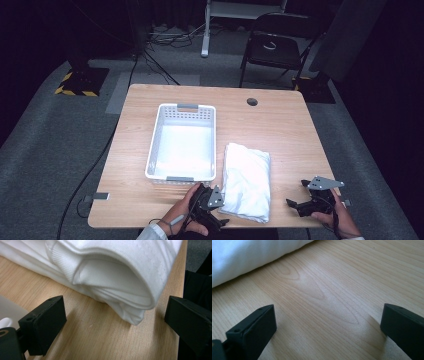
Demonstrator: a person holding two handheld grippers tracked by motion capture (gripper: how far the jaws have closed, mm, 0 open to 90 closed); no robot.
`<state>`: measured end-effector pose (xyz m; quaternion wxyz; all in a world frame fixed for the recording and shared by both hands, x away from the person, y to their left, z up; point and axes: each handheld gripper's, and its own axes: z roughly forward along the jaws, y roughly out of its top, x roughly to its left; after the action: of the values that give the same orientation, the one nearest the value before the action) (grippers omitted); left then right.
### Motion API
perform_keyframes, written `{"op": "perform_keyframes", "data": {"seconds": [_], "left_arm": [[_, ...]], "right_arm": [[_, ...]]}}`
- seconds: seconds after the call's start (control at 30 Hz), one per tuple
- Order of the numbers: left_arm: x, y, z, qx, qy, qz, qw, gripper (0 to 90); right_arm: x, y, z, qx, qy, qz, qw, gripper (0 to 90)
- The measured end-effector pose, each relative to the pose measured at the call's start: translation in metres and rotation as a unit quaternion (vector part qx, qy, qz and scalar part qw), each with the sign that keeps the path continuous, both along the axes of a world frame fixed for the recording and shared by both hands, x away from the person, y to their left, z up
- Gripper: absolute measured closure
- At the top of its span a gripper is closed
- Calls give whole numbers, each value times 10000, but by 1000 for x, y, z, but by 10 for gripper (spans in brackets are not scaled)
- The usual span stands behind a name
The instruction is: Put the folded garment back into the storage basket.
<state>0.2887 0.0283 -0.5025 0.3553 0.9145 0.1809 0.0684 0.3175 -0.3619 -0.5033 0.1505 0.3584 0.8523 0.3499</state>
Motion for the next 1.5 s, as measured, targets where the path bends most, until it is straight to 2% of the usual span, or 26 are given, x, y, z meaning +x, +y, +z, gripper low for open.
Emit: {"op": "perform_keyframes", "data": {"seconds": [0.1, 0.27, 0.63, 0.7, 0.73, 0.93, 1.1, 1.17, 1.27, 1.43, 1.47, 1.5], "left_arm": [[0, -6, 2, 120, 48, 112, 9999, 40], [1, -12, 4, 126, 62, 169, 9998, 79], [3, -19, 7, 176, 66, 138, 9997, 166], [3, -20, 8, 142, 55, 146, 9998, 217], [4, -20, 9, 146, 55, 165, 9997, 274], [5, -19, 10, 109, 61, 82, 9999, 359], [4, -19, 9, 60, 44, 100, 9999, 374], [4, -19, 9, 51, 43, 114, 9999, 374], [4, -18, 9, 26, 27, 114, 9999, 375], [4, -18, 8, -18, 10, 127, 9999, 375], [3, -17, 7, -31, 7, 133, 9999, 374], [3, -17, 7, -36, 6, 134, 9999, 375]], "right_arm": [[0, 0, 0, 1, -1, 0, 10000, 2], [0, 0, 0, 1, -2, 0, 10000, 2], [0, 0, 0, 1, -2, 2, 10000, 2], [0, 0, 0, 1, -1, 2, 10000, 2], [0, 0, 0, 1, -1, 1, 10000, 2], [0, 0, 0, 0, 6, 7, 10000, 2], [2, 1, 2, -96, 72, 40, 9999, 2], [2, 2, 4, -181, 13, 49, 9998, 14], [4, 2, 5, -165, 48, 8, 9999, 25], [5, -1, 11, 22, 44, -77, 10000, 31], [5, -1, 12, 3, 42, -92, 9999, 31], [6, 0, 14, -119, 16, -100, 9999, 29]]}}
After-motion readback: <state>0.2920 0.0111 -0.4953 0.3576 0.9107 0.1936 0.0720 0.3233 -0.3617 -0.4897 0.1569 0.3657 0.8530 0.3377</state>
